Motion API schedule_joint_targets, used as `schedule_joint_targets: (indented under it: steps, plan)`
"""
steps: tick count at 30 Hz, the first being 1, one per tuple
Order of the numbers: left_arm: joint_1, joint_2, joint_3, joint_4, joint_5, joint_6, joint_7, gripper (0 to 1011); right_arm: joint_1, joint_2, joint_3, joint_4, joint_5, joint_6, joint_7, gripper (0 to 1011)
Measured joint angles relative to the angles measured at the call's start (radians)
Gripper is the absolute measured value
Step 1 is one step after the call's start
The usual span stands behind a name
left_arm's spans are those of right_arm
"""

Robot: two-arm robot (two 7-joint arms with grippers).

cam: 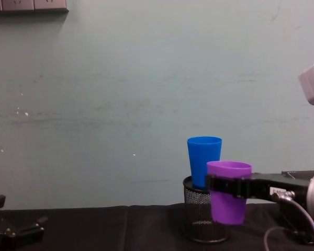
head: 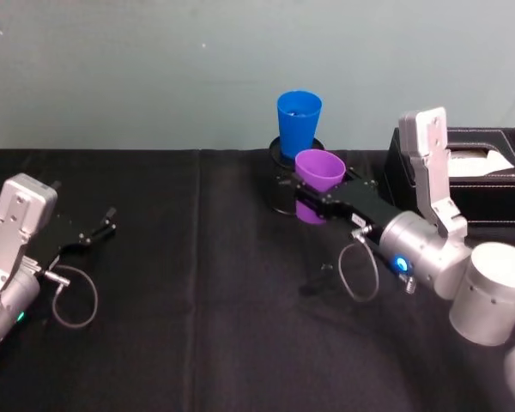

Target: Pick up one cup with a gripper and tap it against the other cup.

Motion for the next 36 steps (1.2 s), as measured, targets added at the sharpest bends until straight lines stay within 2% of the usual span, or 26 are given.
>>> schedule_joint_targets:
  steps: [4,11,23,36]
  plan:
    - [0.000,0.000,0.000,0.000,0.000,0.000,0.000,1000,0.053,-0.020,0.001,0.063,0.018,0.003,0.013,726]
    - [0.000,0.000,0.000,0.000,0.000,0.000,0.000,1000,0.102,-0.038,-0.009,0.112,0.032,0.003,0.021,726]
    - [0.000,0.000,0.000,0.000,0.000,0.000,0.000,1000,0.177,-0.060,-0.024,0.203,0.031,-0.003,0.020,726]
    - [0.000,0.000,0.000,0.000,0.000,0.000,0.000,1000,0.217,-0.066,-0.022,0.253,0.023,-0.005,0.017,726]
